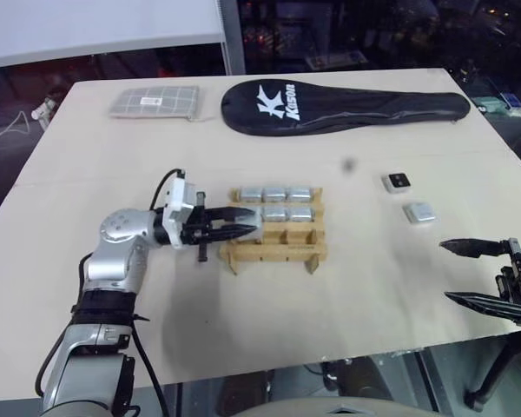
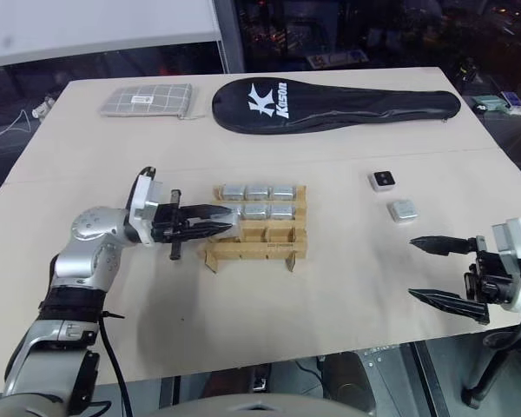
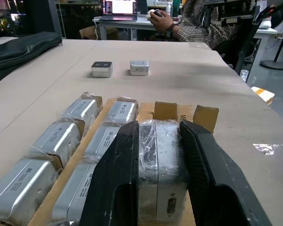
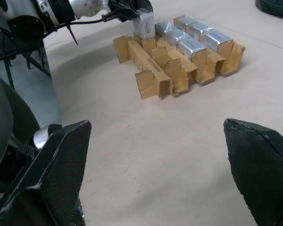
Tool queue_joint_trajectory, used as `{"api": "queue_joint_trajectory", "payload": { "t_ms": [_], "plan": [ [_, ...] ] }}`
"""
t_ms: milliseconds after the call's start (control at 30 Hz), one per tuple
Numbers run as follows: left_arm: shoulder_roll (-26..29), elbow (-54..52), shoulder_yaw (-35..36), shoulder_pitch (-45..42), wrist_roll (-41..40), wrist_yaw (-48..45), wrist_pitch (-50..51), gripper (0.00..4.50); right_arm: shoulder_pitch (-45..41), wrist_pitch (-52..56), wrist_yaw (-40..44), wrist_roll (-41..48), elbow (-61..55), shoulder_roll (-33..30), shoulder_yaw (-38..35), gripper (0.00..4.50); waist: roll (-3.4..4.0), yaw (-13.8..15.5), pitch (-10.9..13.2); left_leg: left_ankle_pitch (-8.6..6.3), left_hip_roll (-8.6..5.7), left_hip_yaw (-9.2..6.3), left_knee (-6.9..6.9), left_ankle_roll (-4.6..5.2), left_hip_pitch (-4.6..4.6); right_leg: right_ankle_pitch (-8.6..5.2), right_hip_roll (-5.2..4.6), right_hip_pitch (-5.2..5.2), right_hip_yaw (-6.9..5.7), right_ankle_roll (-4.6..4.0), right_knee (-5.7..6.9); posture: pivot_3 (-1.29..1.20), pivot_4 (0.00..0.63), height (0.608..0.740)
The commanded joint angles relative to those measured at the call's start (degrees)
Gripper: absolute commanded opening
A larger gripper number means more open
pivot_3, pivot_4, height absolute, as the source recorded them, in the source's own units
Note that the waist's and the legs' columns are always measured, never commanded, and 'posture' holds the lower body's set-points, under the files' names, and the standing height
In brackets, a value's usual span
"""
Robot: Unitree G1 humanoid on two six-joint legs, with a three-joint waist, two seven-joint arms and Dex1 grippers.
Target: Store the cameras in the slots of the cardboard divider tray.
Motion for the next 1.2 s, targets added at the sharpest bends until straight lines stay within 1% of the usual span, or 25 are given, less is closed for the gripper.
{"api": "queue_joint_trajectory", "payload": {
  "t_ms": [33, 367, 600, 767, 800, 833, 933, 1000, 1067, 1100, 1167, 1200],
  "plan": [
    [0.77, -0.75, 2.48, 0.09, -1.87, 0.14, 1.29, 0.75, -0.67, 0.21, 0.32, 0.26, -0.93, -0.46, -1.98, 4.45, 0.0, -0.03, 0.0, 0.0, 0.0, 0.0, 0.0, 0.0, 0.0, 0.0, 0.0, 0.0, 0.0, 0.0, 0.0, 0.0, 0.15, 0.74],
    [2.01, 1.16, 1.84, 0.48, 0.46, -2.44, -2.26, 0.75, -1.01, 0.14, 0.44, -0.07, -0.74, -0.15, -1.73, 4.45, 0.0, 0.01, 0.0, 0.0, 0.0, -0.01, 0.0, 0.0, -0.01, 0.01, 0.0, 0.0, -0.01, 0.0, 0.0, 0.0, 0.15, 0.74],
    [0.19, 2.75, 1.27, -0.07, 1.45, -1.87, -3.8, 0.75, -0.94, -0.14, 0.58, -0.52, -0.57, 0.24, -1.75, 4.45, 0.0, 0.0, 0.0, 0.0, 0.0, 0.0, 0.0, 0.0, 0.0, 0.01, 0.0, 0.0, 0.0, 0.0, 0.0, 0.0, 0.15, 0.74],
    [-1.11, 5.66, 0.46, -1.37, 3.53, -1.62, -6.31, 0.75, -0.95, -0.09, 0.47, -0.65, -0.82, 0.5, -1.76, 4.45, 0.0, 0.0, 0.0, 0.0, -0.01, 0.0, 0.01, 0.0, -0.01, 0.02, 0.0, 0.0, 0.0, -0.02, 0.0, 0.0, 0.15, 0.74],
    [-1.09, 7.01, 0.05, -1.73, 5.27, -0.32, -7.24, 0.75, -0.93, -0.28, 0.55, -0.8, -0.61, 0.59, -1.76, 4.45, 0.0, 0.0, 0.0, 0.0, 0.0, 0.0, 0.01, 0.0, -0.01, 0.02, 0.0, 0.0, 0.0, -0.02, 0.0, 0.0, 0.15, 0.74],
    [-1.05, 8.06, -0.22, -2.09, 6.62, 1.06, -7.77, 0.75, -0.89, -0.46, 0.62, -0.94, -0.48, 0.66, -1.77, 4.45, 0.0, 0.02, 0.0, 0.0, 0.0, 0.0, 0.01, 0.0, 0.0, 0.02, 0.0, 0.0, 0.0, -0.02, 0.0, 0.0, 0.15, 0.74],
    [0.36, 9.51, -1.84, -2.74, 8.61, -0.44, -7.76, 0.75, -0.59, -0.73, 0.74, -1.16, -0.46, 0.82, -1.85, 4.45, 0.0, 0.03, -0.01, 0.0, -0.01, 0.0, 0.02, 0.0, 0.02, 0.02, 0.0, 0.01, 0.0, -0.01, 0.01, 0.0, 0.15, 0.74],
    [0.95, 9.82, -2.29, -3.05, 9.53, -0.24, -7.59, 1.77, -0.43, -0.8, 0.74, -1.22, -0.53, 0.92, -1.92, 4.5, 0.0, -0.02, -0.01, 0.0, 0.0, -0.01, 0.03, 0.0, 0.09, 0.01, 0.0, 0.08, 0.0, 0.01, 0.02, 0.0, 0.15, 0.74],
    [0.63, 9.85, -1.83, -3.47, 9.16, -0.23, -8.41, 2.48, -0.15, -0.94, 0.79, -1.27, -0.59, 1.04, -1.99, 4.5, 0.0, -0.2, -0.01, 0.0, 0.01, 0.01, 0.03, 0.0, 0.11, 0.01, 0.01, 0.08, 0.01, 0.02, 0.03, 0.0, 0.15, 0.74],
    [0.37, 9.98, -1.34, -3.81, 9.18, 0.22, -9.7, 3.03, 0.11, -1.09, 0.8, -1.32, -0.62, 1.13, -2.02, 4.5, 0.0, -0.11, -0.01, 0.0, 0.01, 0.0, 0.03, 0.0, 0.1, 0.01, 0.02, 0.08, 0.0, 0.02, 0.03, 0.0, 0.15, 0.74],
    [0.61, 8.9, -0.37, -4.21, 8.23, 0.74, -8.97, 3.89, 0.66, -1.57, 0.79, -1.56, -0.73, 1.45, -2.01, 4.5, 0.0, -0.05, -0.01, 0.0, 0.02, -0.01, 0.03, 0.0, 0.1, 0.01, 0.01, 0.08, -0.01, 0.02, 0.03, 0.0, 0.15, 0.74],
    [0.94, 7.94, 0.07, -4.27, 7.5, 0.86, -7.88, 4.21, 0.85, -1.76, 0.82, -1.71, -0.74, 1.52, -2.0, 4.5, 0.0, 0.2, -0.01, 0.0, 0.02, -0.01, 0.03, 0.0, 0.1, 0.01, 0.01, 0.08, -0.01, 0.02, 0.03, 0.0, 0.15, 0.74]
  ]
}}
